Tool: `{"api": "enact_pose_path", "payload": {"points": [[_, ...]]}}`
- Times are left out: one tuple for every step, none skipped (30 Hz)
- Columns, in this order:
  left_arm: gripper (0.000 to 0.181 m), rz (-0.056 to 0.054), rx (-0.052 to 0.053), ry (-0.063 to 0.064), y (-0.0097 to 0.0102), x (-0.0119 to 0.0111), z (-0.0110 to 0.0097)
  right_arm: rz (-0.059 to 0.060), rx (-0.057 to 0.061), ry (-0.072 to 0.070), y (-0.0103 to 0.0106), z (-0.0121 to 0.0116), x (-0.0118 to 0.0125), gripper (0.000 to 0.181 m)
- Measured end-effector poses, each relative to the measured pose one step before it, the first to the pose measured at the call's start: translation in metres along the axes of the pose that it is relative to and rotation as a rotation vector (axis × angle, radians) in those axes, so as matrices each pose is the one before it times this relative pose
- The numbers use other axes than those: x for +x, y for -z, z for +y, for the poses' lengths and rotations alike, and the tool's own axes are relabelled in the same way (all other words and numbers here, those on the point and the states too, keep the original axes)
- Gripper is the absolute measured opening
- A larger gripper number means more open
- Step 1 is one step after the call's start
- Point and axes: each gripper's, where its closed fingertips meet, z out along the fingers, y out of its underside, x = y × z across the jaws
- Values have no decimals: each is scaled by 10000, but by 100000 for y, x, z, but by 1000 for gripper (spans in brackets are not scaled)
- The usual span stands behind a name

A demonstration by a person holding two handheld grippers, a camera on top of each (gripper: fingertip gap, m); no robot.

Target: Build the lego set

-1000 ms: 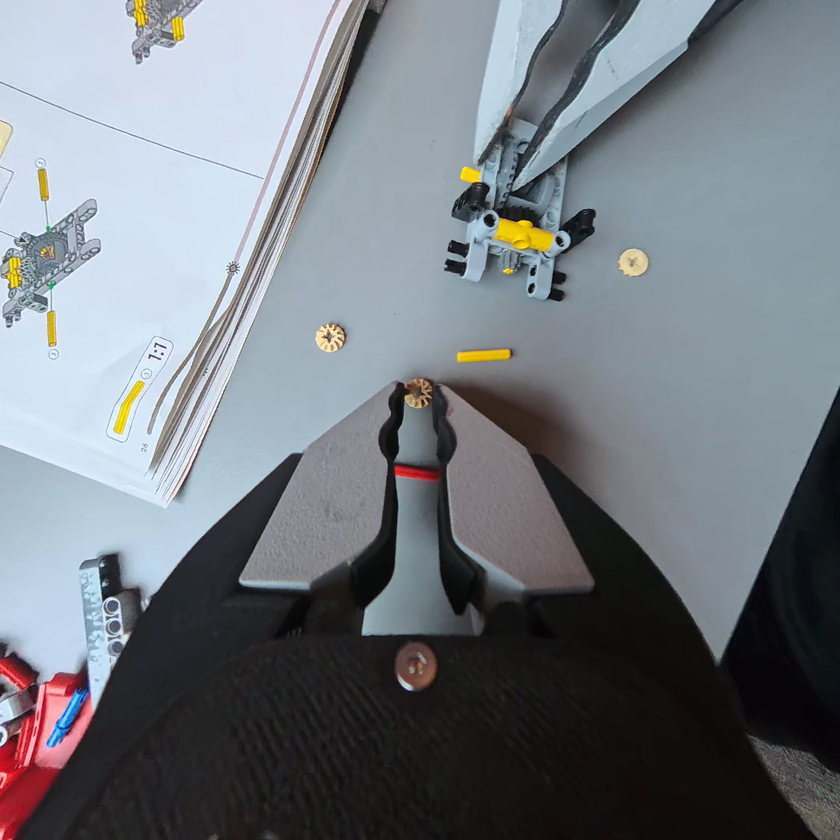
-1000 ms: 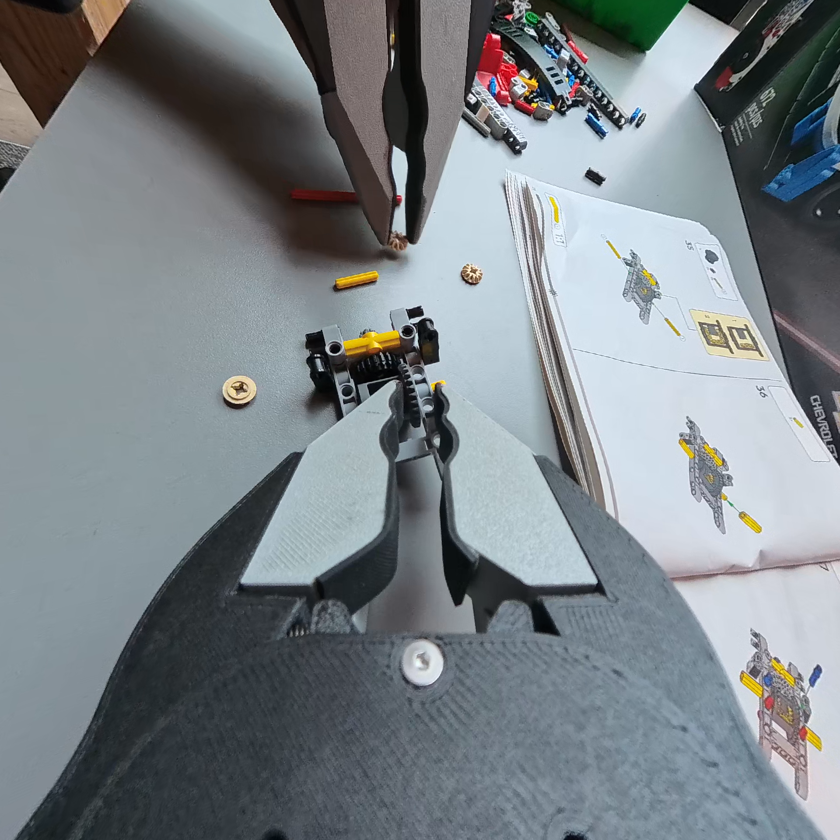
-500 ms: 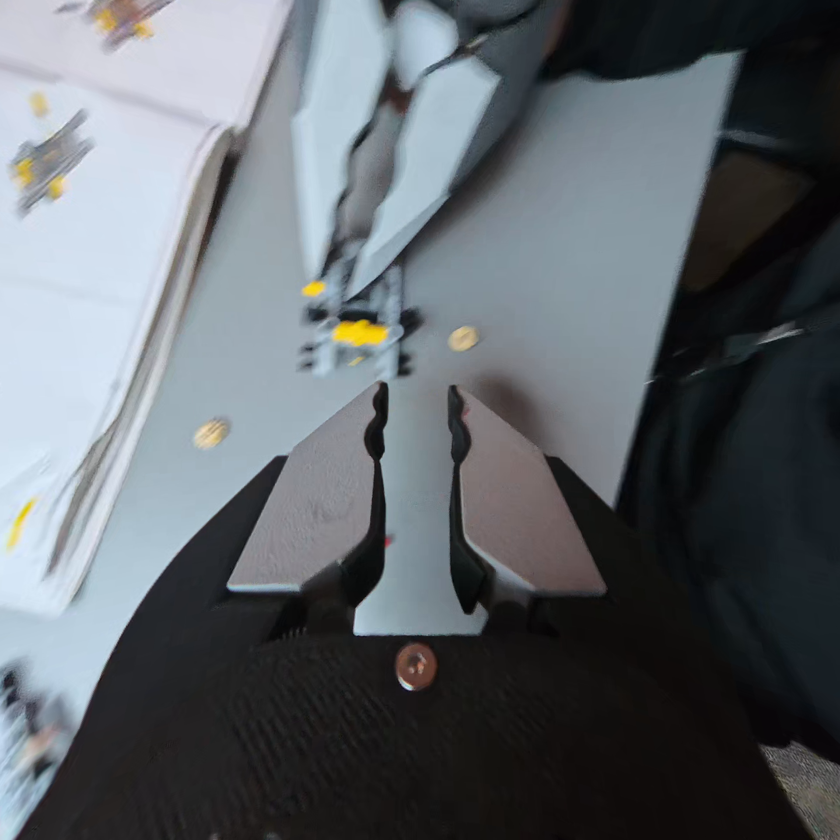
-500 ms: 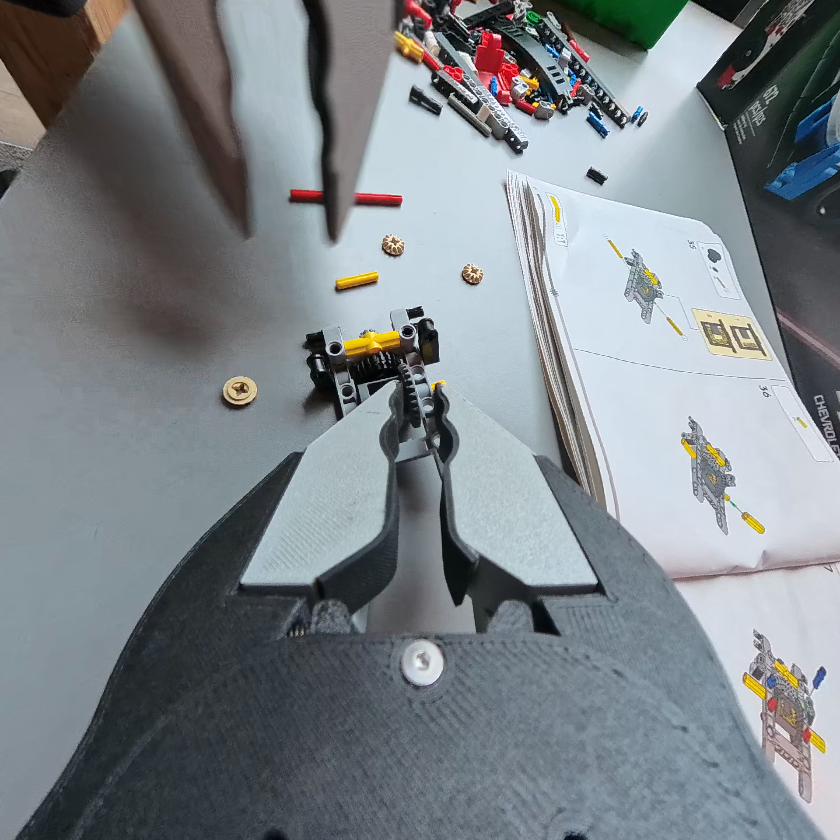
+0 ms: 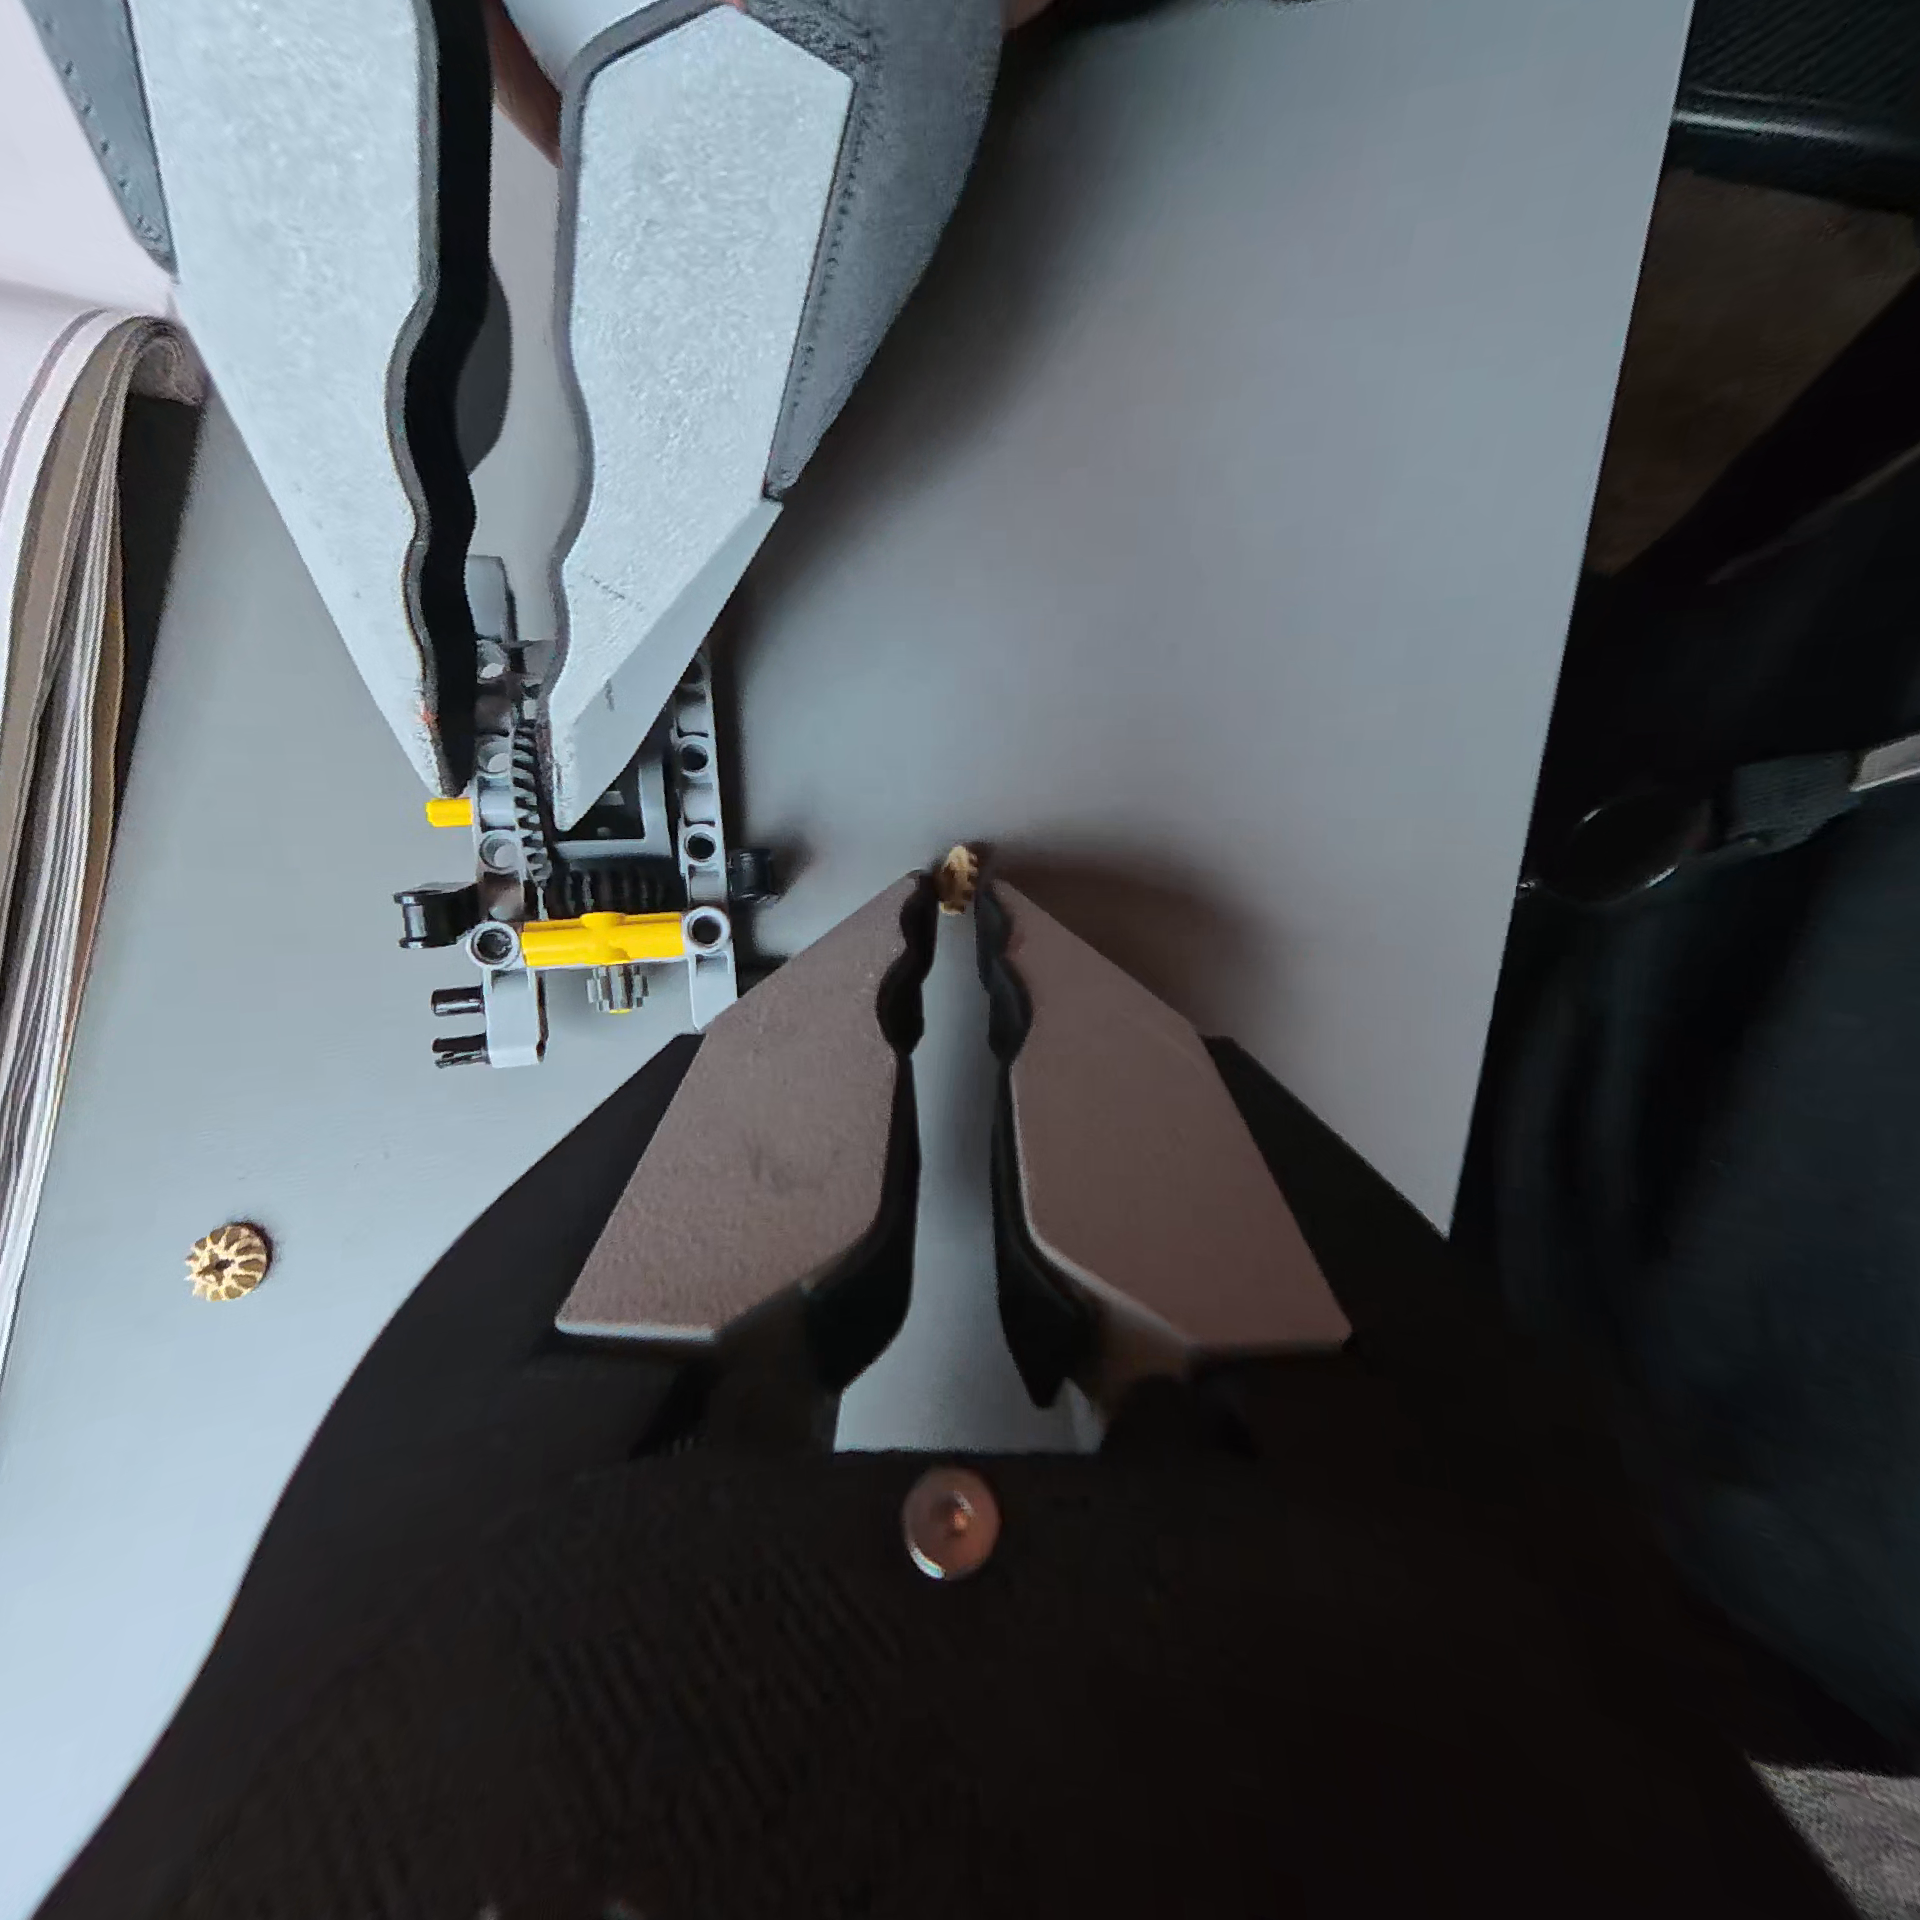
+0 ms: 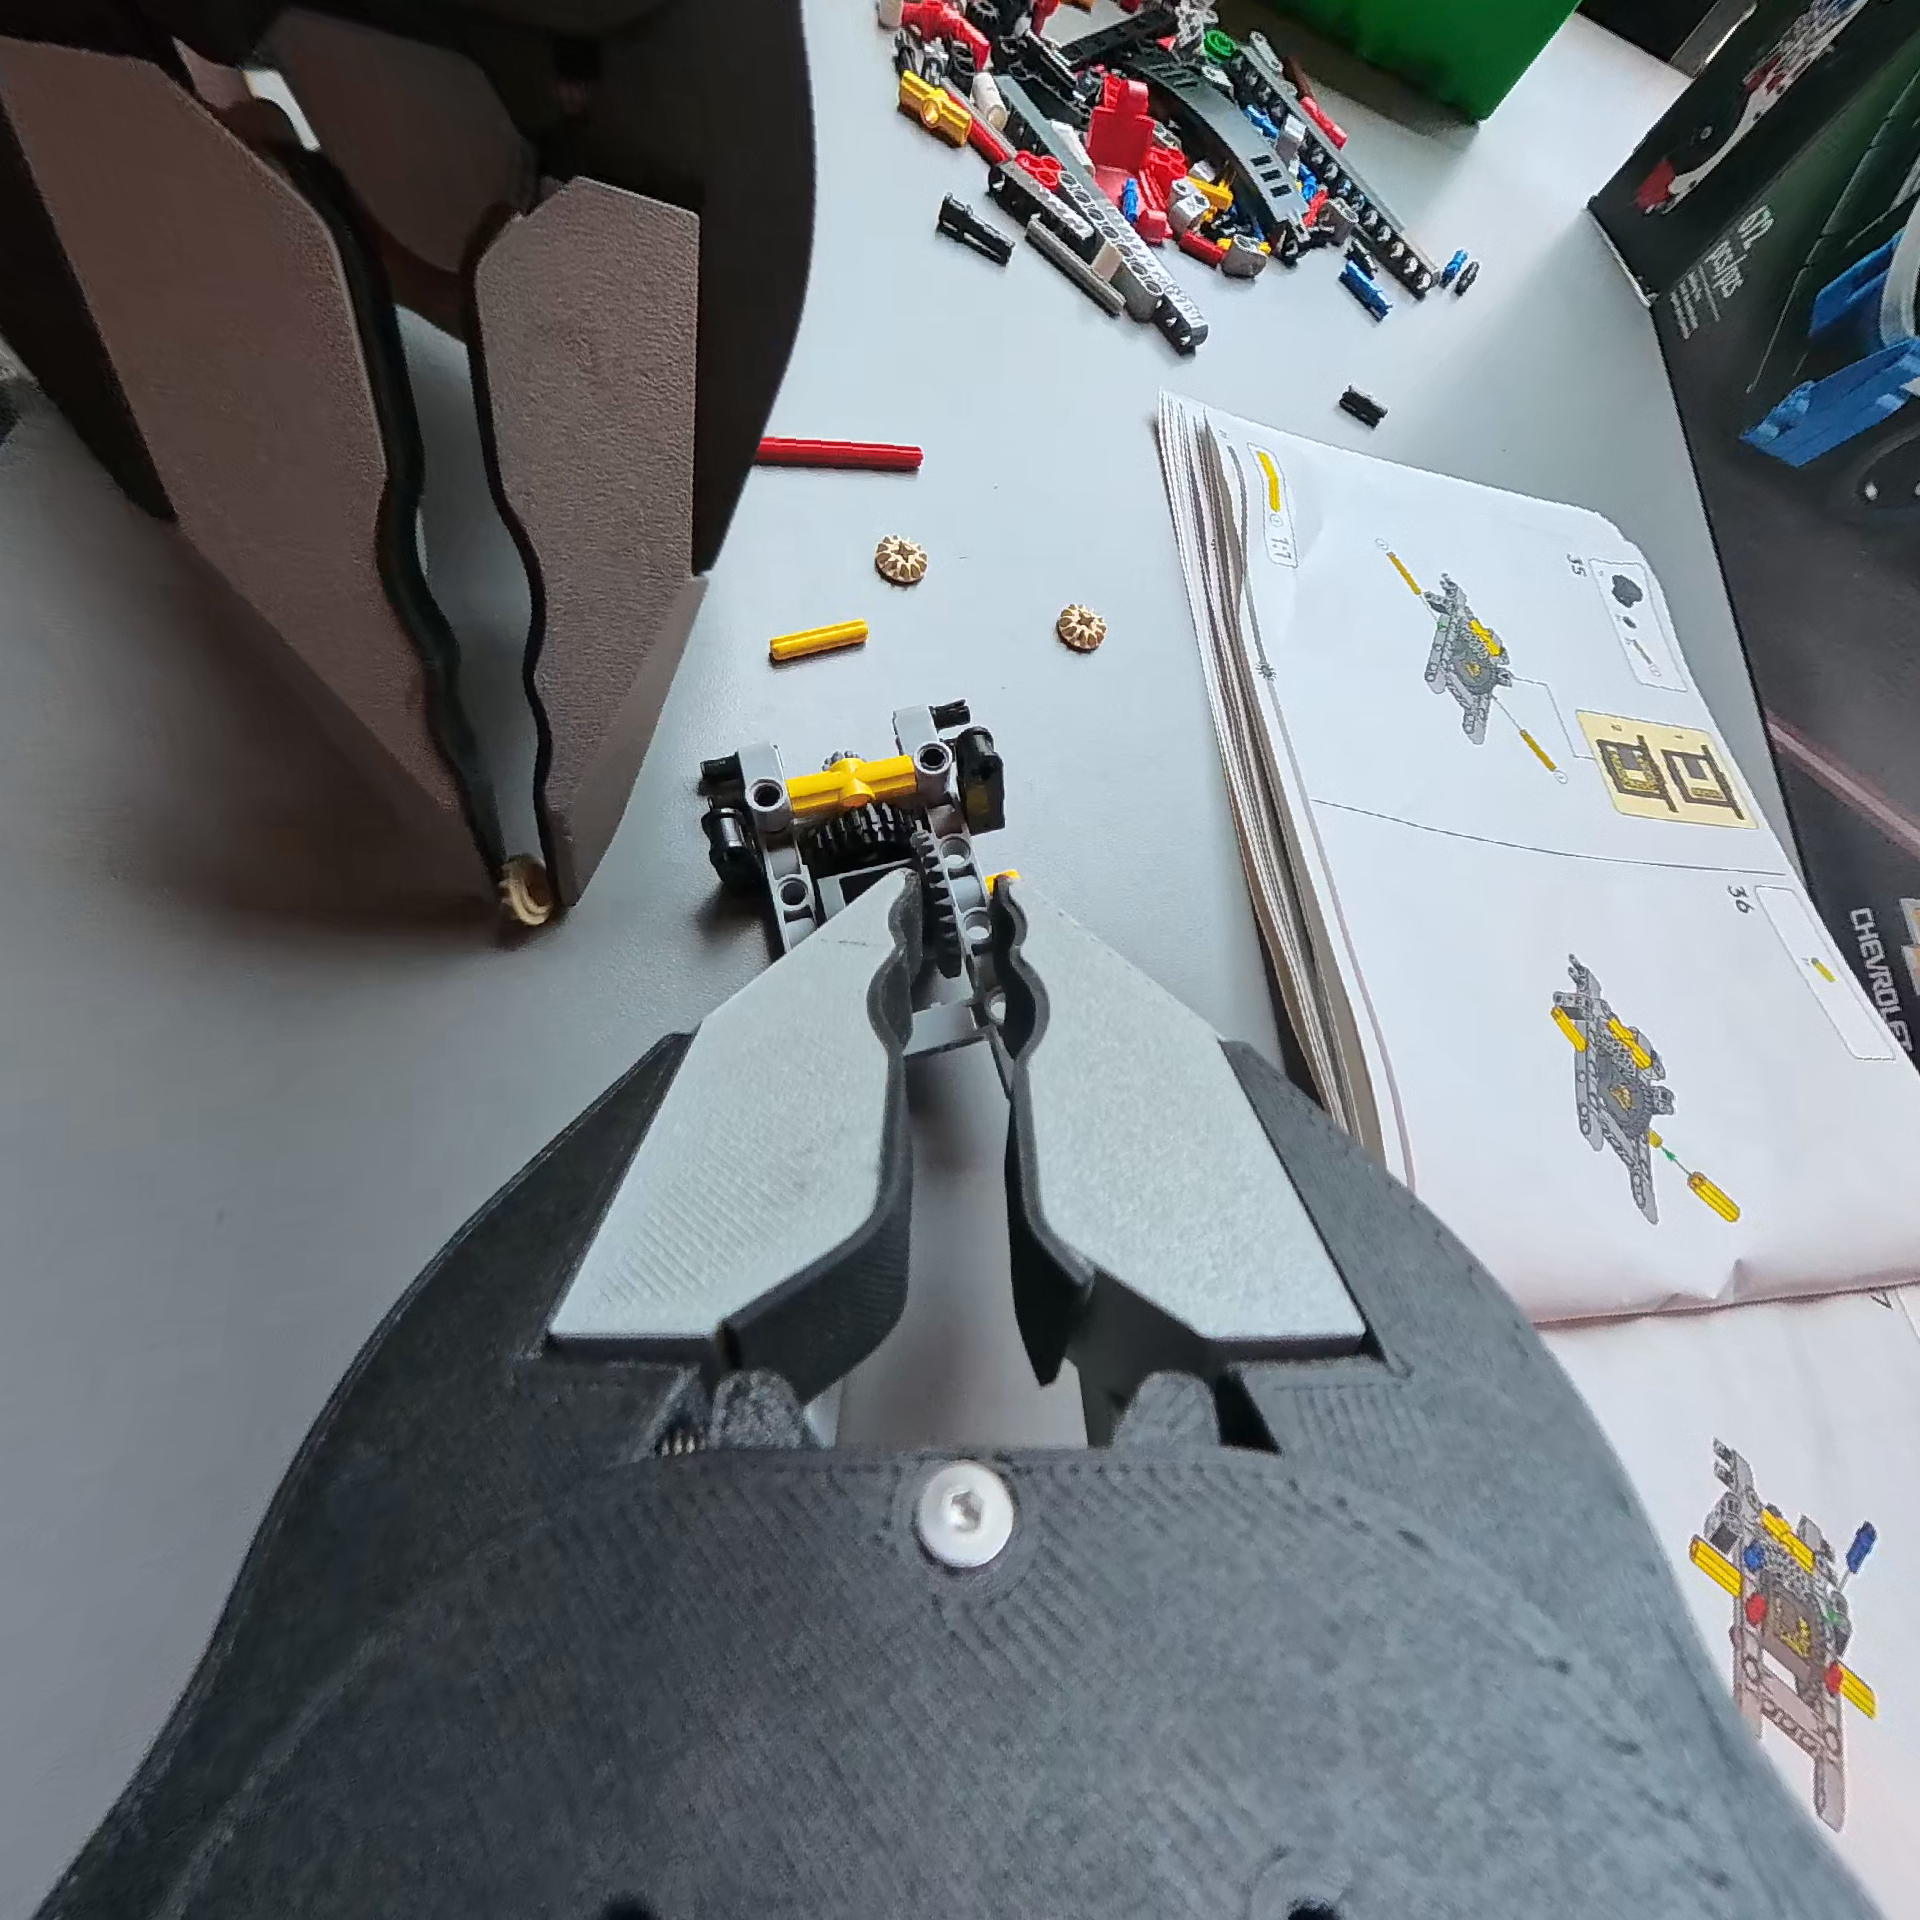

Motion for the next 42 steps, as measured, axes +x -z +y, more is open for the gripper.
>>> {"api": "enact_pose_path", "payload": {"points": [[4, 56, 81, 91, 8, -11, -6, 9, 5, 13, 7, -5, 5, 9], [4, 40, 53, 64, 27, -5, 17, 9, 6, 25, 27, -5, -22, 9], [3, -34, 12, 21, 39, -82, 56, 1, 21, 51, 25, -31, -44, 9], [2, -107, 20, -53, 54, -137, 60, 8, 50, 56, 38, -88, -35, 9], [1, -153, 57, -100, 27, -167, 39, 15, 91, 36, 58, -144, -23, 9], [1, -150, 94, -84, 5, -127, 3, -5, 107, 7, 81, -170, -3, 9], [1, -88, 132, -16, -11, -49, -25, -18, 84, -19, 72, -117, -8, 9], [1, -46, 129, 45, -8, -31, -22, -13, 47, -29, 56, -45, 28, 10], [1, -73, 118, 69, 16, -91, -6, -1, 7, -31, 29, 30, 56, 11], [1, -124, 100, 53, 23, -175, 24, 22, -6, -19, 43, 39, 100, 12], [1, -169, 77, 23, 67, -238, 54, 39, 28, -16, 76, -5, 101, 12], [1, -160, 53, 1, 75, -226, 75, 28, 75, -37, 136, -81, 81, 12], [1, -157, 41, 14, 83, -207, 76, 14, 97, -63, 184, -130, 59, 12], [1, -135, 51, 19, 76, -164, 60, 6, 117, -78, 236, -163, 54, 13], [1, -89, 79, 25, 77, -89, -2, 17, 135, -85, 283, -188, 77, 13], [1, -45, 89, 38, 86, -30, -15, 42, 125, -89, 294, -161, 125, 13], [1, -27, 70, 47, 80, -24, -22, 72, 93, -83, 319, -139, 187, 14], [1, -43, 64, 49, 122, -79, -45, 98, 76, -56, 345, -115, 195, 15], [1, -93, 103, 38, 194, -160, -159, 93, 82, -24, 352, -141, 149, 15], [1, -78, 150, 20, 280, -157, -294, 50, 86, 3, 350, -179, 16, 16], [1, -33, 163, 20, 330, -94, -400, -3, 95, 12, 314, -232, -155, 15], [1, -9, 169, 21, 356, -64, -452, -83, 111, 8, 263, -285, -368, 14], [1, 24, 147, -3, 301, 2, -437, -162, 121, 8, 196, -297, -591, 13], [1, 17, 105, -6, 243, -2, -363, -211, 96, 25, 99, -272, -732, 12], [1, 54, 94, 12, 155, 55, -298, -208, 48, 55, -7, -196, -775, 11], [1, 77, 90, 45, 77, 71, -253, -157, -16, 76, -107, -106, -694, 9], [1, 37, 103, 35, 46, 16, -213, -115, -63, 123, -188, -62, -600, 7], [1, -24, 101, -12, 28, -80, -177, -96, -72, 181, -216, -59, -521, 5], [1, -31, 73, -53, 8, -85, -95, -31, -89, 205, -201, -25, -347, 4], [1, 52, 56, -83, 3, 39, -73, 29, -74, 192, -170, -6, -182, 3], [1, 44, 46, -94, -11, 61, -40, -10, -5, 125, -103, -90, -168, 3], [1, -83, -15, -72, 1, -116, 21, -93, 64, 41, -46, -143, -211, 3], [1, -54, 6, -97, 14, -36, -44, -79, 34, -14, -33, -74, -146, 2], [1, -1, 79, -135, 33, 93, -179, -13, -14, -4, -31, 15, -8, 3], [1, -13, 129, -177, 56, 140, -271, 13, -5, 29, -10, -10, 10, 2], [1, -76, 88, -187, 26, 59, -216, -17, 24, 36, -1, -58, -56, 2], [1, -60, -6, -167, -33, 66, -75, -20, 21, 25, 0, -82, -77, 2], [1, -40, -52, -132, -73, 56, 6, -13, 4, 43, -12, -60, -89, 2], [1, -25, -36, -87, -84, 54, 16, 26, -26, 68, -11, -14, -38, 0], [1, -35, -20, -44, -75, 16, 18, 61, -56, 76, -31, 44, 27, 0], [1, -36, -12, -32, -52, 3, 44, 32, -60, 55, -30, 56, -7, 0], [1, -24, 11, -13, -43, -13, 27, 21, -35, 39, -9, 33, 7, 0]]}}
